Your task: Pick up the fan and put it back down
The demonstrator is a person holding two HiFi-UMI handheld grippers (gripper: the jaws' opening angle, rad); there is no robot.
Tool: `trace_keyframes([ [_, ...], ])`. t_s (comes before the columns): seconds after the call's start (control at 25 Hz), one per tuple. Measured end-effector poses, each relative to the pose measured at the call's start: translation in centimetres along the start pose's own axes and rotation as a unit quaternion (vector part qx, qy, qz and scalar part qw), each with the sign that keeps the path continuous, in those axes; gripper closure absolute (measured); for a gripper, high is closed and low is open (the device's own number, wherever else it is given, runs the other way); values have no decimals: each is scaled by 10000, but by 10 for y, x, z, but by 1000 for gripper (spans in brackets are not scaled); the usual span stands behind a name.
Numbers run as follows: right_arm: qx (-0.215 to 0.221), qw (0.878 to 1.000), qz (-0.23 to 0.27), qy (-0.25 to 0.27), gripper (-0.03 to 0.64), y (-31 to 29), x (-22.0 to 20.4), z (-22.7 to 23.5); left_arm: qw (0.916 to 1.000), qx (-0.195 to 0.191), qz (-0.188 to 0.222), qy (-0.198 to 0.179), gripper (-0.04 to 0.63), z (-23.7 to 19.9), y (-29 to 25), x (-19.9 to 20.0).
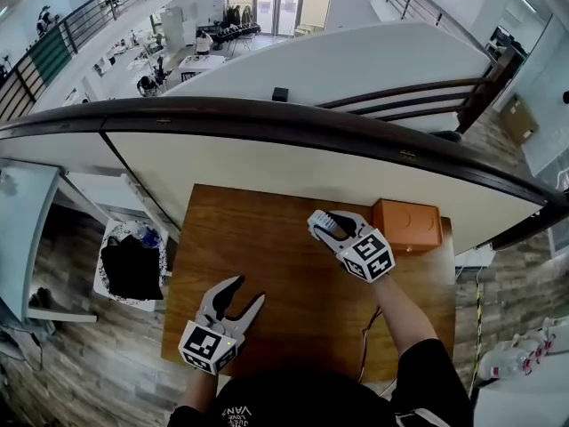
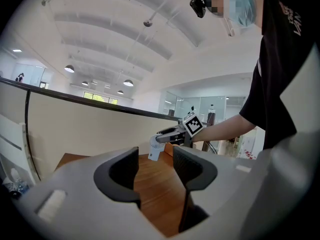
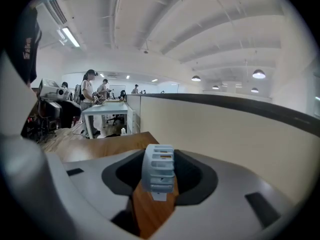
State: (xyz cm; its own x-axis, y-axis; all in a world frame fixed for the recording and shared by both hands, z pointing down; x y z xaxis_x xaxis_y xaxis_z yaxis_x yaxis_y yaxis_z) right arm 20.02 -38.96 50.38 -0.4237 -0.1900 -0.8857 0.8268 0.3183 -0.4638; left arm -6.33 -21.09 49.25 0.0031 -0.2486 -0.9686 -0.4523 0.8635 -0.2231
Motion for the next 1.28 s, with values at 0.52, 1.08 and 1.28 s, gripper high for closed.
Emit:
trace_keyframes([
  [0.52, 838, 9963, -126, 158, 436, -96, 7, 66, 9991, -103, -299, 286, 394, -68, -37, -27],
  [1.08, 1220, 9920, -301, 135, 433, -131, 2, 75, 9986, -224, -363, 304, 394, -91, -52, -44],
  [1.28, 1101, 9938, -104, -123, 370, -127, 8, 80, 9982, -105, -412, 414, 394, -89, -49, -40],
])
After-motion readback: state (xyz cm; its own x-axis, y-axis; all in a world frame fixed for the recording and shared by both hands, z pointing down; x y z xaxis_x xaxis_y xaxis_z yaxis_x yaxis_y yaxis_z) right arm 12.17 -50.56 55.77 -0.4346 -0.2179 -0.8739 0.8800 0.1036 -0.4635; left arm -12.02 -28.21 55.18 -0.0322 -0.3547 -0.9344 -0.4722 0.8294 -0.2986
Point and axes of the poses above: the fingertips, and each gripper's own axes: y backward along the fingers, z to its right, x out of its top, the point moved 9 cm from there along y, backward along the fingers, and after that the axes turned 15 degrees about x, right-handed, at the moved point
